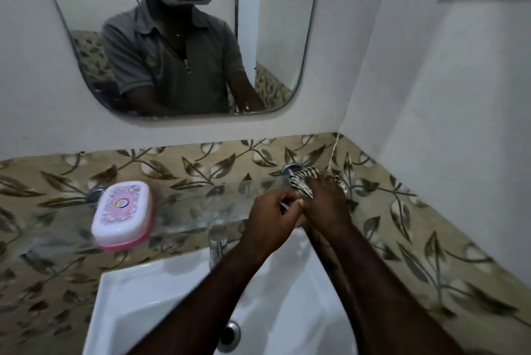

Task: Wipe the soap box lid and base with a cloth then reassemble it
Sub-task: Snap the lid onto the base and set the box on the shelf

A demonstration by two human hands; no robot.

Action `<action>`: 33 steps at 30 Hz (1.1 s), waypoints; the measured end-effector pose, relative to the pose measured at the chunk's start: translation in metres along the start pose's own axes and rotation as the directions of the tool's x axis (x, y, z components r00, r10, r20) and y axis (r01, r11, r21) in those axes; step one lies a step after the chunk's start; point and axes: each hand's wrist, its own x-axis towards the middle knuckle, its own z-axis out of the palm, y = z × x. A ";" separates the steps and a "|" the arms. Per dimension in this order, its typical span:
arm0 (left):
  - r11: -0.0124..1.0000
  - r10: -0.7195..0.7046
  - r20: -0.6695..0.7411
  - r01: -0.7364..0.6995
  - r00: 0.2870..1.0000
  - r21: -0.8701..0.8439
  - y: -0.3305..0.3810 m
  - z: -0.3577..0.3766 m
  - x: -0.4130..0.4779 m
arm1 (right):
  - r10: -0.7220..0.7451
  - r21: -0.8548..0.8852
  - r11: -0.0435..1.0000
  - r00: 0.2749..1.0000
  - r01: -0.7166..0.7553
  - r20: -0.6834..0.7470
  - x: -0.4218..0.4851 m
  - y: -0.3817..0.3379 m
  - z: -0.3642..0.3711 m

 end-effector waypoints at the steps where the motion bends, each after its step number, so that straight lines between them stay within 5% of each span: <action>1: 1.000 -0.028 -0.003 0.028 1.000 -0.003 -0.003 0.003 -0.001 | -0.016 0.019 1.000 0.999 0.017 -0.037 -0.001 0.003 0.001; 5: 0.981 -0.181 0.028 0.183 0.983 -0.067 -0.017 0.012 -0.009 | -0.033 0.148 0.987 0.986 0.058 -0.164 -0.006 0.014 -0.010; 8: 0.922 -0.323 0.123 0.342 0.938 -0.183 -0.019 0.019 -0.024 | 0.025 0.411 0.911 0.989 0.038 -0.146 -0.025 0.017 -0.035; 10: 0.860 -0.393 0.179 0.429 0.902 -0.277 -0.020 0.022 -0.032 | 0.105 0.687 0.725 0.994 -0.048 -0.041 -0.045 0.013 -0.055; 12: 0.779 -0.408 0.242 0.474 0.880 -0.410 -0.021 0.022 -0.037 | 0.107 0.893 0.383 0.972 -0.236 0.211 -0.064 0.008 -0.061; 14: 0.697 -0.395 0.307 0.501 0.866 -0.514 -0.026 0.020 -0.039 | -0.007 0.891 0.182 0.905 -0.417 0.425 -0.076 0.011 -0.057; 17: 0.721 -0.358 0.378 0.510 0.853 -0.469 -0.034 0.017 -0.045 | -0.097 0.795 0.188 0.794 -0.577 0.600 -0.085 0.018 -0.042; 20: 0.730 -0.468 0.320 0.565 0.824 -0.386 -0.052 0.023 -0.051 | -0.041 0.726 0.185 0.733 -0.662 0.679 -0.089 0.028 -0.022; 24: 0.723 -0.586 0.162 0.602 0.794 -0.337 -0.076 0.039 -0.064 | -0.012 0.703 -0.106 0.708 -0.703 0.706 -0.106 0.046 0.012; 29: 0.775 -0.583 0.169 0.606 0.795 -0.177 -0.115 0.052 -0.082 | 0.197 0.649 0.039 0.643 -0.760 0.740 -0.124 0.069 0.075; 33: 0.748 -0.626 0.161 0.646 0.763 -0.153 -0.145 0.056 -0.087 | 0.306 0.689 0.249 0.730 -0.681 0.611 -0.124 0.089 0.109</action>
